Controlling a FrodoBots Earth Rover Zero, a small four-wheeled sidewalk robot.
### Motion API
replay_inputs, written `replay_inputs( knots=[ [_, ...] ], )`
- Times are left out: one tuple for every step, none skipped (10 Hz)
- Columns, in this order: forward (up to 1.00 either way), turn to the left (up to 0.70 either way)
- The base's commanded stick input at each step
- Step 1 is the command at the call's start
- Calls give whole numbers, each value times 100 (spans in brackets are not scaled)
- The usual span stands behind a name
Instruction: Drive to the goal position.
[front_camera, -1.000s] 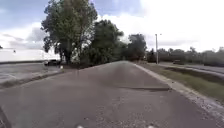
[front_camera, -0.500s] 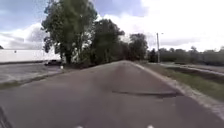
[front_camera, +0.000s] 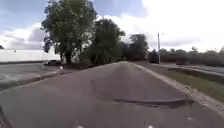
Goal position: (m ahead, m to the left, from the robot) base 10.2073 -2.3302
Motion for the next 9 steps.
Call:
replay_inputs(
  knots=[
    [70,0],
    [70,0],
    [70,0],
    [70,0],
    [70,0],
    [70,0],
    [70,0],
    [70,0],
    [70,0]
  ],
)
